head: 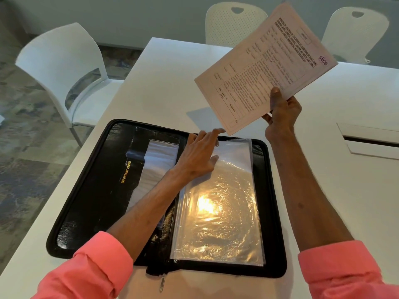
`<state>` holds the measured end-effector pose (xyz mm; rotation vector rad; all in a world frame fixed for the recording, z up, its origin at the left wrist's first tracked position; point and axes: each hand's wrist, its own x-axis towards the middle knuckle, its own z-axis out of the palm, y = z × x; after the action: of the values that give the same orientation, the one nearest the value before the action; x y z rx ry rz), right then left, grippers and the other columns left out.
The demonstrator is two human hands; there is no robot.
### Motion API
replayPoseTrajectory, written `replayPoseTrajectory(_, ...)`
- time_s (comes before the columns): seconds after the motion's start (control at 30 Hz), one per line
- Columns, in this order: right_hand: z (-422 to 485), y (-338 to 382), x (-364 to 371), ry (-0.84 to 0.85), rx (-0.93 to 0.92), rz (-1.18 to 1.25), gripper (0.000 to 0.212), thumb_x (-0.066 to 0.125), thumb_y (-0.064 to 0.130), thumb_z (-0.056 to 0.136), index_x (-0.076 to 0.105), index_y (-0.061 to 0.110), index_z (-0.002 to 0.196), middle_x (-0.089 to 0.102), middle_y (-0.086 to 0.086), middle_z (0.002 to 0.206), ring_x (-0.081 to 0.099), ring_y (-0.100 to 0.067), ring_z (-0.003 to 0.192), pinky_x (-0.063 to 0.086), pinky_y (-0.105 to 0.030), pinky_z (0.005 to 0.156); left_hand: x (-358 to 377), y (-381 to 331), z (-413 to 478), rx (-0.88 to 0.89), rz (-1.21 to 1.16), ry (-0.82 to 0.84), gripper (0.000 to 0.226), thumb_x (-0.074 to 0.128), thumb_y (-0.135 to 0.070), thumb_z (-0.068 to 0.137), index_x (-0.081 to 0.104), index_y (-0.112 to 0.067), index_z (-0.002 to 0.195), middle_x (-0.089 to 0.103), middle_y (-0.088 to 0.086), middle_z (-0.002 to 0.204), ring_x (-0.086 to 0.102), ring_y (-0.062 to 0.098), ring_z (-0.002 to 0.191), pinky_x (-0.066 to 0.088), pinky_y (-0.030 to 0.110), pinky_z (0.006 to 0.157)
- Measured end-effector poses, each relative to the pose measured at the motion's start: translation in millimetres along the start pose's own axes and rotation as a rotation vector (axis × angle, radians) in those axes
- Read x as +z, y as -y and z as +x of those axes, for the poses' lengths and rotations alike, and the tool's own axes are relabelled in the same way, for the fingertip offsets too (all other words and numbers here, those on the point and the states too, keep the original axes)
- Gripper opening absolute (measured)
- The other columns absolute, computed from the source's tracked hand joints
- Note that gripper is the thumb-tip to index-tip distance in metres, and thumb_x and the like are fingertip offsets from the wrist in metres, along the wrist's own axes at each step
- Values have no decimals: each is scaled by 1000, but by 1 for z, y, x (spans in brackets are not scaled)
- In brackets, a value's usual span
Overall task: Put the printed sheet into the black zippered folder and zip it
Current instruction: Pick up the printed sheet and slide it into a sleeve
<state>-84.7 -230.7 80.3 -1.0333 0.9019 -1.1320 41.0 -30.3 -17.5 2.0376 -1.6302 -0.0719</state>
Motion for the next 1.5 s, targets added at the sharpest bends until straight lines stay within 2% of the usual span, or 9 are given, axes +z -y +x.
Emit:
replayPoseTrajectory(0.13, -3, -1, 4, 21, -11, -6, 27, 72, 24, 104, 69, 14, 129, 81, -14, 116, 79, -32, 108, 68, -55, 86, 2, 1, -2, 29, 62, -62, 54, 79, -29, 86, 53, -24, 133, 52, -8, 113, 49, 16, 112, 34, 36, 99)
replayPoseTrajectory(0.3, -7, 2, 8, 34, -35, -32, 18, 70, 23, 105, 68, 16, 121, 80, -12, 111, 79, -29, 104, 69, -54, 84, 3, 3, -2, 46, 92, -63, 30, 76, -34, 91, 57, -29, 112, 54, -10, 114, 51, 17, 115, 35, 39, 106)
replayPoseTrajectory(0.37, -9, 3, 10, 45, -51, -48, 10, 70, 23, 105, 68, 19, 114, 81, -7, 106, 80, -29, 103, 68, -54, 85, 3, 6, -2, 52, 87, -17, 22, 71, -36, 96, 62, -30, 115, 59, -9, 120, 52, 17, 120, 32, 40, 108)
replayPoseTrajectory(0.47, -11, 1, 11, 75, -76, -86, 3, 69, 23, 106, 68, 22, 109, 81, -3, 102, 81, -27, 98, 68, -54, 85, 5, 9, -2, 97, 109, 66, 32, 63, -41, 102, 64, -34, 134, 61, -6, 136, 54, 16, 125, 33, 45, 111)
replayPoseTrajectory(0.7, -10, -7, 11, 125, -111, -106, 1, 70, 22, 106, 69, 23, 105, 82, 2, 98, 81, -20, 89, 69, -52, 81, 7, 16, 0, 129, 209, 152, 53, 50, -53, 106, 49, -37, 157, 46, -2, 165, 41, 20, 150, 24, 50, 121)
replayPoseTrajectory(0.83, -5, -11, 11, 132, -103, -128, 1, 69, 23, 106, 70, 22, 107, 82, -1, 103, 81, -22, 93, 69, -49, 80, 5, 14, 2, 136, 211, 84, 53, 56, -51, 102, 57, -32, 151, 57, -1, 157, 52, 21, 142, 31, 50, 121)
replayPoseTrajectory(1.17, 5, -27, -6, 296, -88, -254, 8, 72, 23, 105, 73, 18, 111, 83, -8, 112, 82, -28, 97, 69, -48, 76, 3, 11, 2, 89, 112, -127, 18, 66, -35, 102, 69, -25, 117, 77, -5, 120, 69, 20, 113, 42, 40, 107)
replayPoseTrajectory(1.4, 22, -35, -24, 391, -29, -331, 26, 73, 24, 104, 73, 7, 124, 81, -9, 118, 81, -32, 100, 68, -50, 77, 0, 16, 13, 63, 40, -147, 11, 69, -32, 102, 72, -23, 108, 77, -5, 111, 68, 19, 102, 37, 33, 99)
replayPoseTrajectory(1.5, 28, -35, -29, 413, 5, -341, 21, 73, 24, 104, 75, 12, 120, 82, -6, 114, 81, -31, 99, 69, -48, 77, -6, 24, 18, 22, 51, -83, 19, 67, -41, 103, 73, -24, 109, 77, -7, 114, 65, 17, 107, 31, 32, 99)
